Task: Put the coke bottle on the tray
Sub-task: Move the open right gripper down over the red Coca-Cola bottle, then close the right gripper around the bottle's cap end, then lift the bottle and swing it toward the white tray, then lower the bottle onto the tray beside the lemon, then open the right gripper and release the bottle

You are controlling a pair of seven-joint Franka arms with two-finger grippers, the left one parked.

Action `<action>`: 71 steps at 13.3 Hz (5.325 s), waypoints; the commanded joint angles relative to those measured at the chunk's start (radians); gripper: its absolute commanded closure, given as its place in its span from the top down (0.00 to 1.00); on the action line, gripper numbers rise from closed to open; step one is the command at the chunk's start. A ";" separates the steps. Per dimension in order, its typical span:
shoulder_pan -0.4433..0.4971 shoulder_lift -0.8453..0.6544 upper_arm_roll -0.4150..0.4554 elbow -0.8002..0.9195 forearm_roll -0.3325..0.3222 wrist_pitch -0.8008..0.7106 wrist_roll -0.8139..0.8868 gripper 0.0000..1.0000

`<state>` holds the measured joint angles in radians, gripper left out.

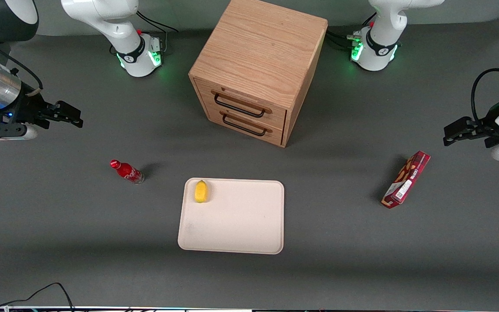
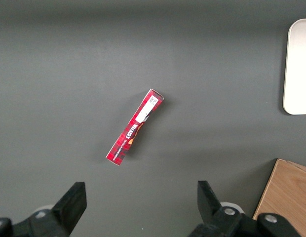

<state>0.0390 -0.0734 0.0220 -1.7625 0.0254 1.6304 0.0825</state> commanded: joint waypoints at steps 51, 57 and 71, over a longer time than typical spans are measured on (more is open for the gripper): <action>0.238 0.815 0.036 0.801 -0.055 0.076 0.486 0.00; 0.297 0.928 0.027 0.796 -0.059 0.261 0.554 0.00; 0.136 0.355 0.094 0.113 -0.081 0.275 0.455 1.00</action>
<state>0.2538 0.6006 0.0737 -1.2894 -0.0534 1.8936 0.6069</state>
